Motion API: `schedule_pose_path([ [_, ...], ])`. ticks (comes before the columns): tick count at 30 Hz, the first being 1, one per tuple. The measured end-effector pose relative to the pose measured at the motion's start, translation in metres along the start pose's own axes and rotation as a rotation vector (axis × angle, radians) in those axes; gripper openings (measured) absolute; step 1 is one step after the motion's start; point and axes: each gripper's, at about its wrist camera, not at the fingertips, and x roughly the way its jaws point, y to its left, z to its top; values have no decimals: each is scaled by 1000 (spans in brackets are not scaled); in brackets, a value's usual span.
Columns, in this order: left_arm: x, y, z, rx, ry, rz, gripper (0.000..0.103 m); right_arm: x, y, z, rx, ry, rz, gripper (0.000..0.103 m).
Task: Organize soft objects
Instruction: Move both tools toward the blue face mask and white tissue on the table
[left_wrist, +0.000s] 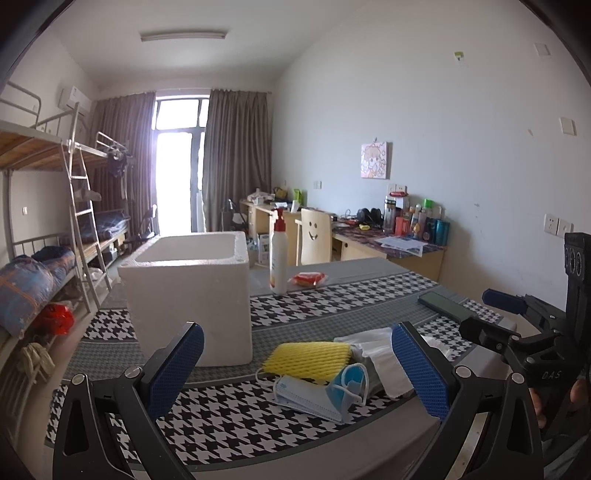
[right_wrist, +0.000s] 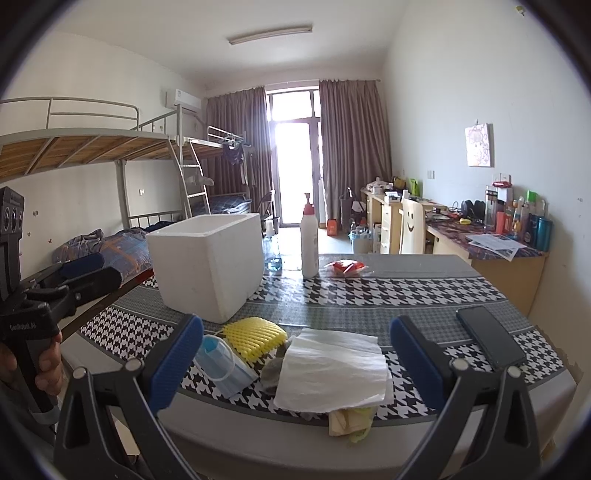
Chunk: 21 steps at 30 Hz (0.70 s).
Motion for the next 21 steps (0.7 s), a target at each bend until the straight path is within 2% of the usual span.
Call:
schedule_pose_path([
  [21,37,-21,-25,49,141,-74,102,21,-19,-12,29,73,-36,102],
])
